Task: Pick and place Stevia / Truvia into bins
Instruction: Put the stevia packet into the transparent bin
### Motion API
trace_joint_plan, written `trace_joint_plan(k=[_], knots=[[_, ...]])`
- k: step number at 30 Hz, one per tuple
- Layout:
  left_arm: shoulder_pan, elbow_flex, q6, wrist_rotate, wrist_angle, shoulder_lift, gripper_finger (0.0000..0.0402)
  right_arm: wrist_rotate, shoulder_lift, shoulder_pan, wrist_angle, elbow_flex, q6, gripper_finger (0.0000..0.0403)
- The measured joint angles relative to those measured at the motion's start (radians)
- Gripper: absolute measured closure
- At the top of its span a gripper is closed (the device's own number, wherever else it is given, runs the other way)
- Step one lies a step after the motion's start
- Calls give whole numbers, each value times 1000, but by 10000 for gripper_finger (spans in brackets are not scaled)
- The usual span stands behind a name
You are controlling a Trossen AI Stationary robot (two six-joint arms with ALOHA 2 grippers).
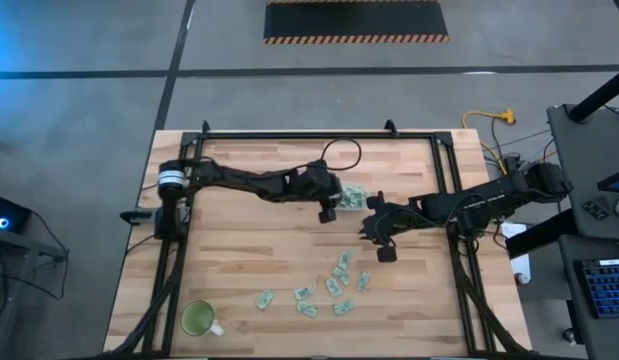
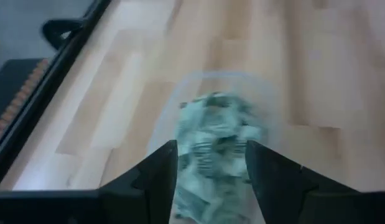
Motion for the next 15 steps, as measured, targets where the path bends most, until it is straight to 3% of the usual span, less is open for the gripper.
trace_joint_plan(k=[3, 8, 15], knots=[[-19, -9, 15, 54, -109, -71, 226, -36, 0, 0, 48, -18, 7, 346], [-84, -48, 16, 66, -245, -193, 226, -189, 28, 6, 276, -92, -64, 346], [-220, -185, -41, 68, -344, -355, 226, -209, 140, 11, 479, -122, -139, 346]])
